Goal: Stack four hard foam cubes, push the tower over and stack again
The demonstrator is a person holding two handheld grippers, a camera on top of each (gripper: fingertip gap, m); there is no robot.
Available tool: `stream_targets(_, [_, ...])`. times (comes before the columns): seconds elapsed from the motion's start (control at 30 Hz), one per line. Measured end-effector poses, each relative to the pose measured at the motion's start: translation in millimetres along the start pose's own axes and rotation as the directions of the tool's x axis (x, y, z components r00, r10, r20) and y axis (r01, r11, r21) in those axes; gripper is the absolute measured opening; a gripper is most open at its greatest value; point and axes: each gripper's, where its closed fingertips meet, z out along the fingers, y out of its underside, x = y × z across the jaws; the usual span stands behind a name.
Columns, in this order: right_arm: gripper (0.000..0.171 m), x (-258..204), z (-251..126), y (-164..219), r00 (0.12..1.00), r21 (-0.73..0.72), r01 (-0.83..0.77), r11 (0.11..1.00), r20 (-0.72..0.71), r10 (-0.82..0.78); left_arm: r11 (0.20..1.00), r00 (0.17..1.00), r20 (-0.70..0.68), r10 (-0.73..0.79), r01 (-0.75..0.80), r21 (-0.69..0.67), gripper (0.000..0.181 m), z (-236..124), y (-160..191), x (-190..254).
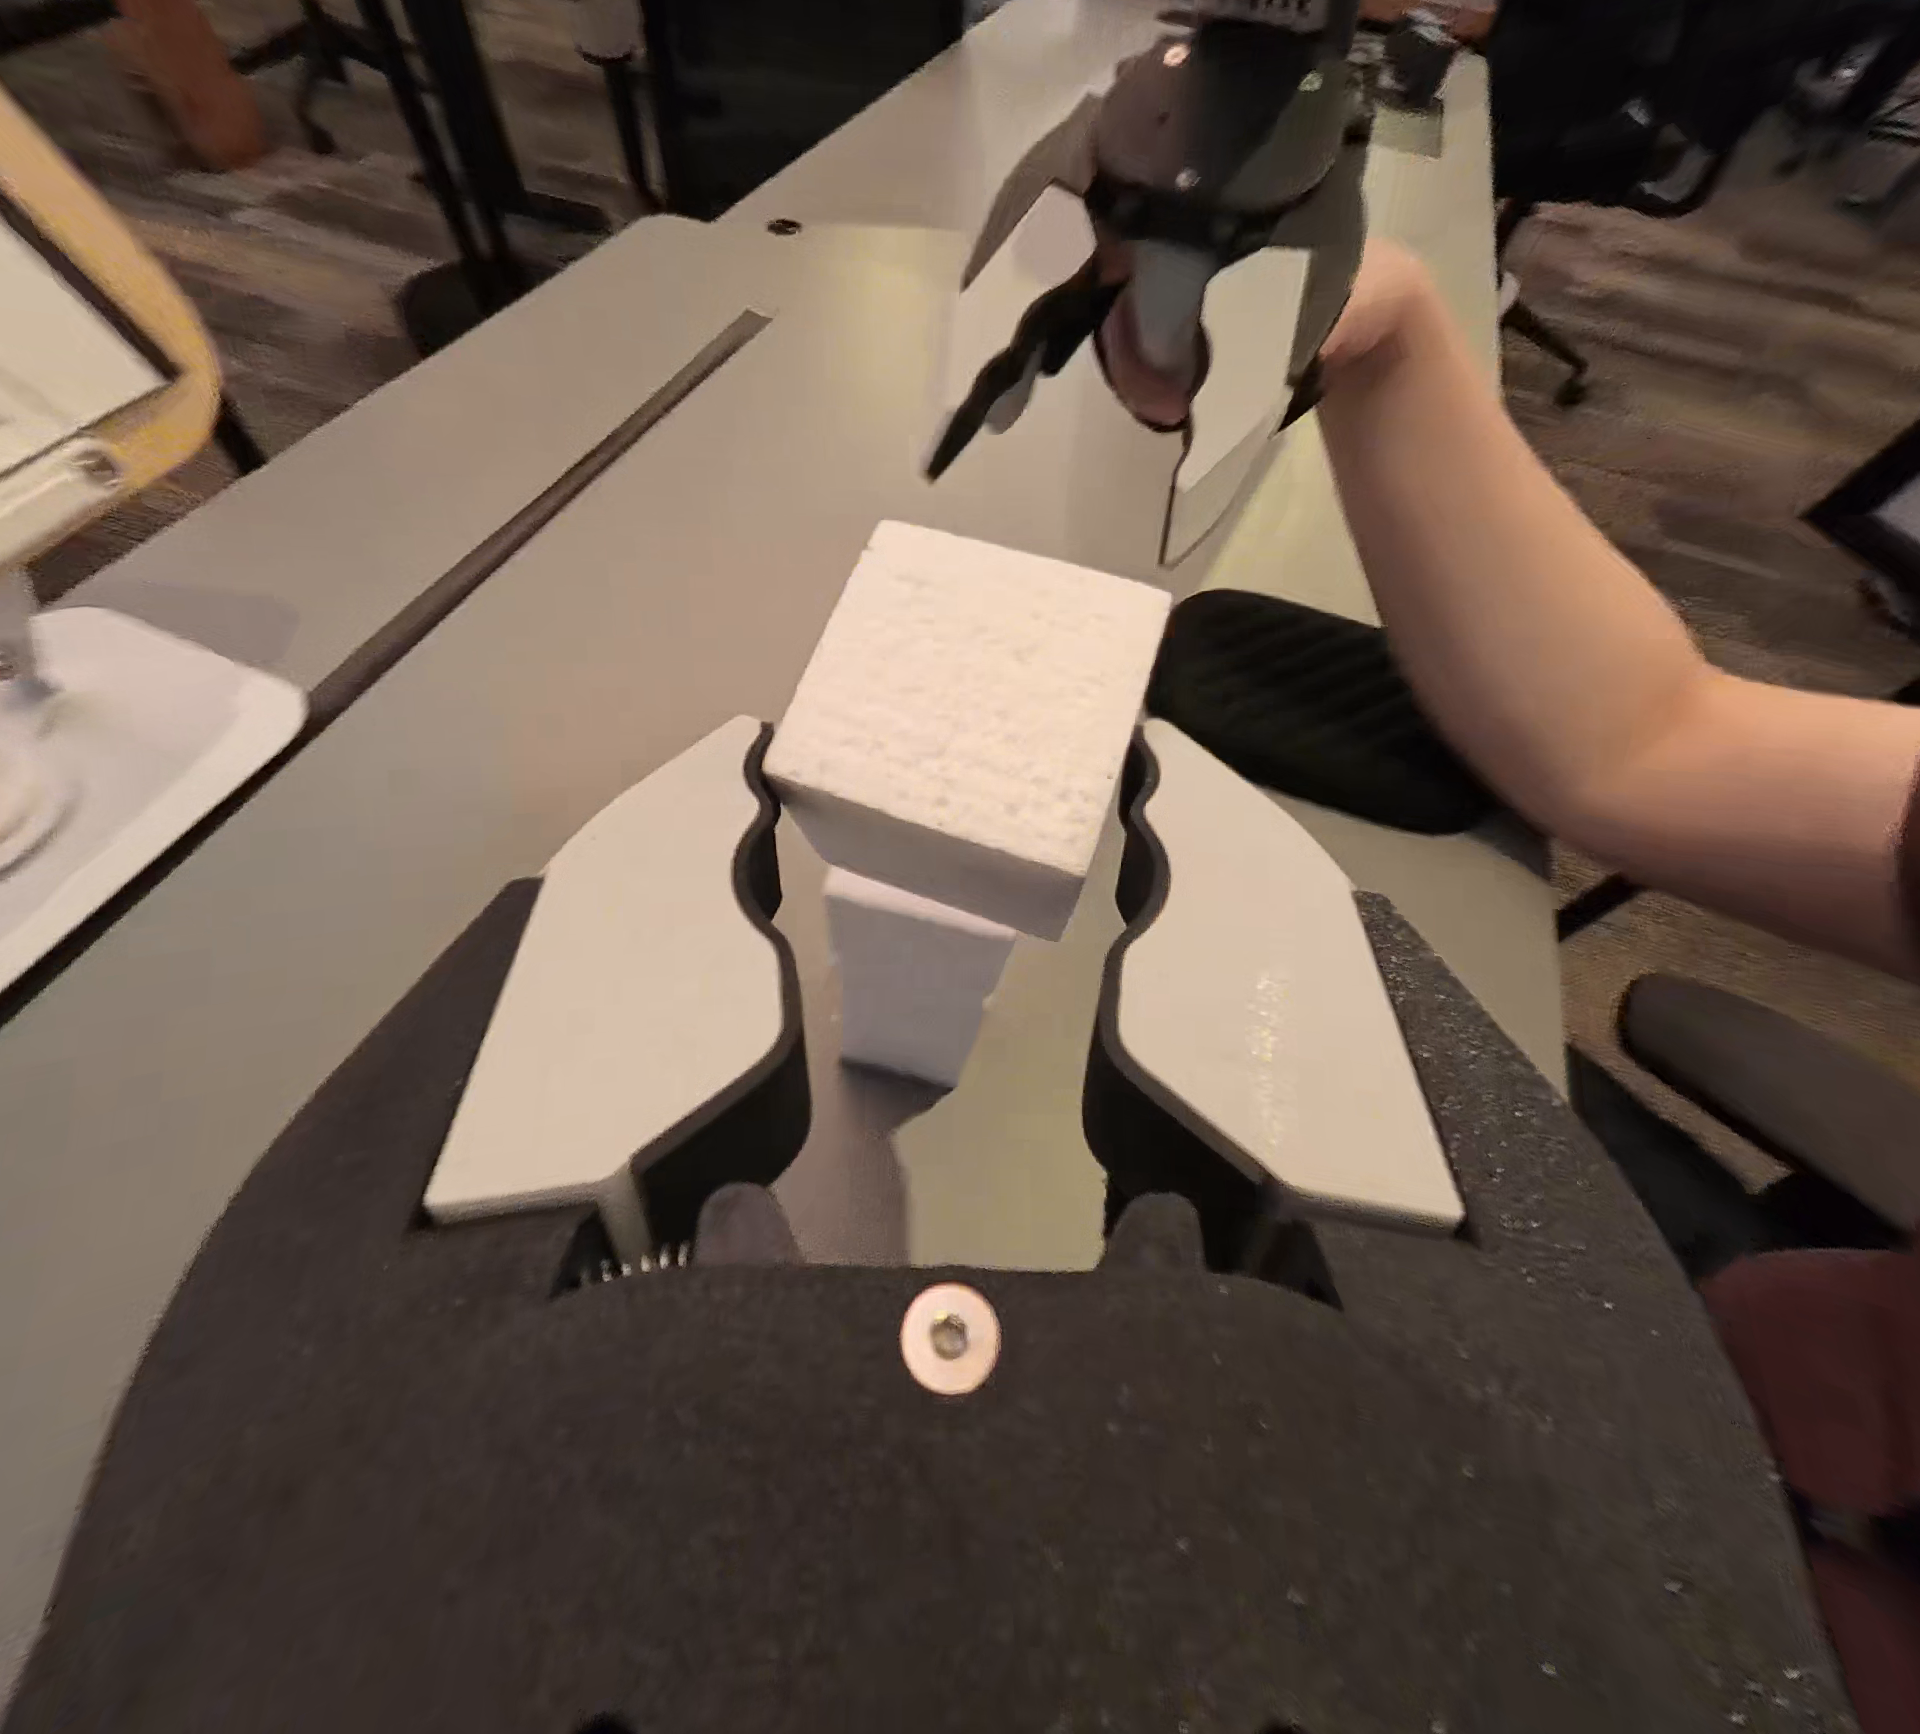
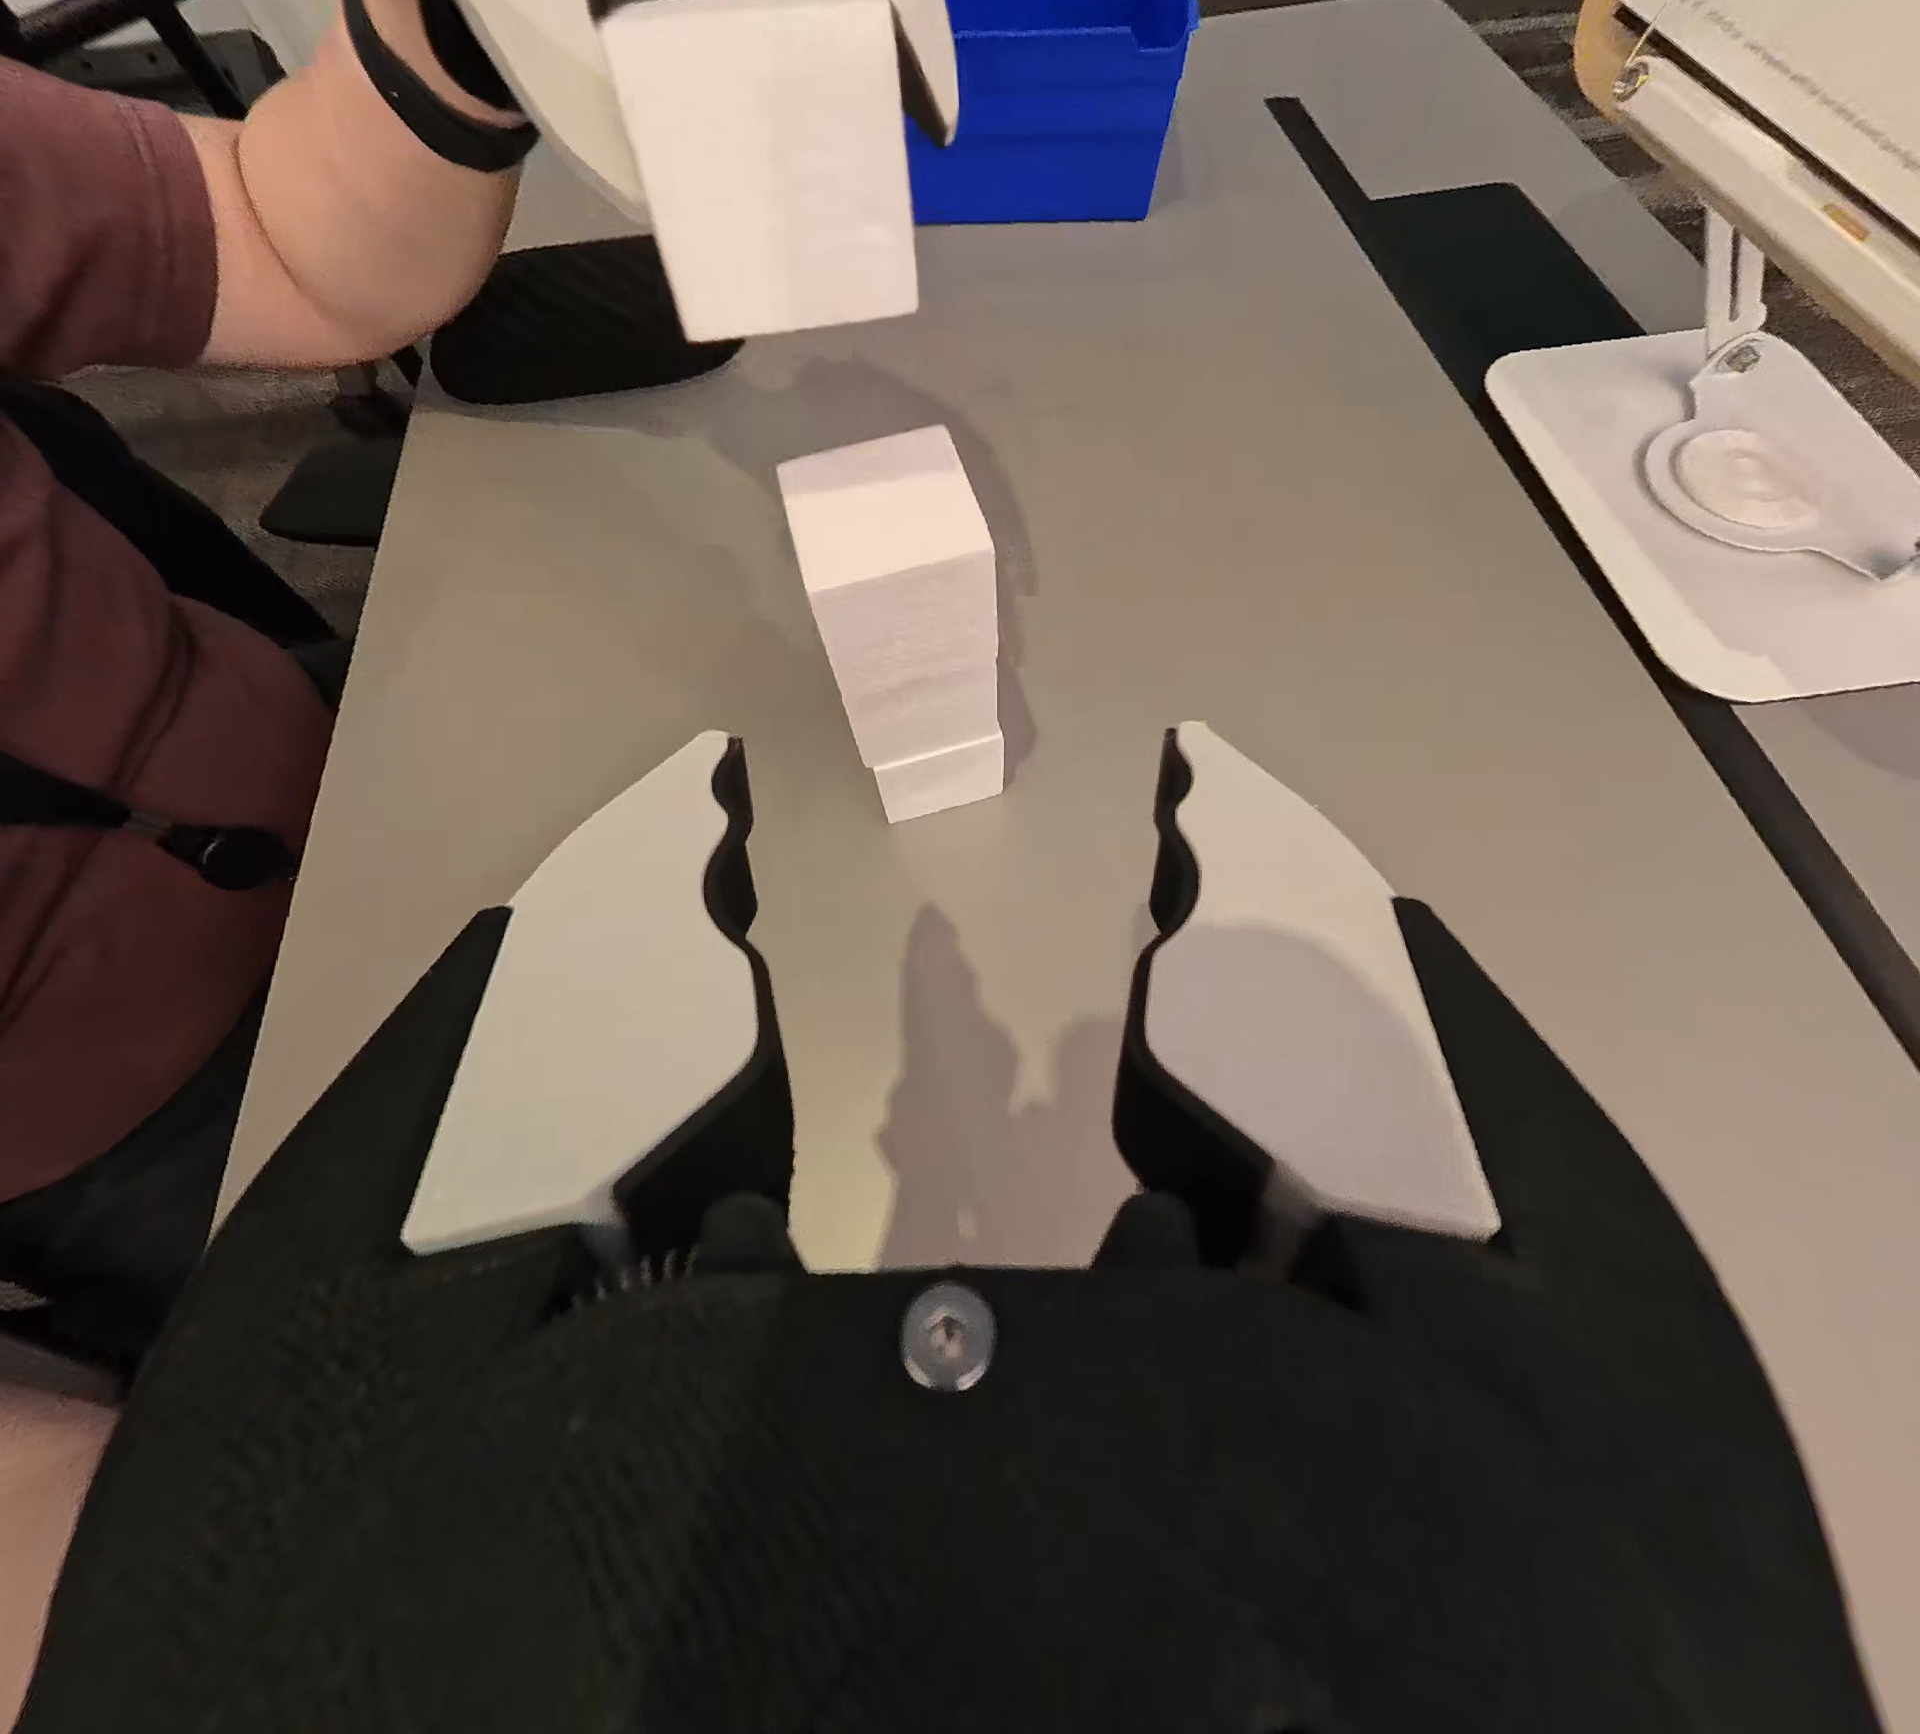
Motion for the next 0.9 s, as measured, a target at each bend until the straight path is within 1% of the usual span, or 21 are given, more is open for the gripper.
stream_targets(0.03, [0.076,1,0,4,1.000,-0.010,-0.003,1.000,0.002,0.003,1.000,1.000,-0.004,-0.007,0.007,-0.024,0.063,10,-2,2])
stream_targets(0.1, [0.076,3,3,15,1.000,-0.058,-0.006,0.998,-0.004,0.006,0.995,0.999,0.045,0.014,-0.009,-0.101,0.063,25,7,-4])
stream_targets(0.17, [0.076,5,3,21,1.000,-0.087,0.002,0.996,-0.014,-0.004,0.992,0.996,0.084,0.032,-0.021,-0.121,0.063,34,15,-9])
stream_targets(0.23, [0.076,3,3,18,1.000,-0.068,0.004,0.998,0.000,-0.004,0.991,0.997,0.072,0.021,-0.011,-0.134,0.063,40,20,-7])
stream_targets(0.33, [0.076,1,4,13,1.000,-0.045,0.011,0.999,0.014,-0.010,0.983,0.996,0.085,0.036,-0.020,-0.183,0.063,41,27,-7])
stream_targets(0.47, [0.075,1,7,17,1.000,-0.068,0.008,0.998,0.024,-0.006,0.976,0.989,0.114,0.089,-0.064,-0.207,0.063,37,29,-7])
stream_targets(0.6, [0.075,3,10,20,1.000,-0.086,-0.003,0.996,0.028,0.006,0.973,0.993,0.099,0.069,-0.045,-0.228,0.063,40,35,-4])
stream_targets(0.7, [0.075,3,12,24,0.999,-0.098,-0.011,0.995,0.033,0.015,0.974,0.991,0.115,0.072,-0.045,-0.221,0.064,42,36,-5])
stream_targets(0.73, [0.075,3,13,25,0.999,-0.101,-0.014,0.995,0.033,0.017,0.972,0.989,0.127,0.077,-0.046,-0.230,0.073,42,38,-7])
stream_targets(0.77, [0.075,3,13,26,0.999,-0.102,-0.015,0.995,0.032,0.018,0.971,0.985,0.150,0.085,-0.049,-0.233,0.086,42,38,-10])
stream_targets(0.8, [0.075,4,12,26,0.999,-0.101,-0.013,0.995,0.029,0.016,0.971,0.980,0.175,0.096,-0.054,-0.231,0.091,39,37,-13])
stream_targets(0.87, [0.075,4,10,25,1.000,-0.094,-0.004,0.996,0.019,0.006,0.978,0.972,0.210,0.105,-0.062,-0.200,0.096,28,33,-15])
stream_targets(0.9, [0.075,4,7,24,1.000,-0.090,0.001,0.996,0.012,0.000,0.984,0.970,0.222,0.093,-0.056,-0.168,0.094,19,32,-14])
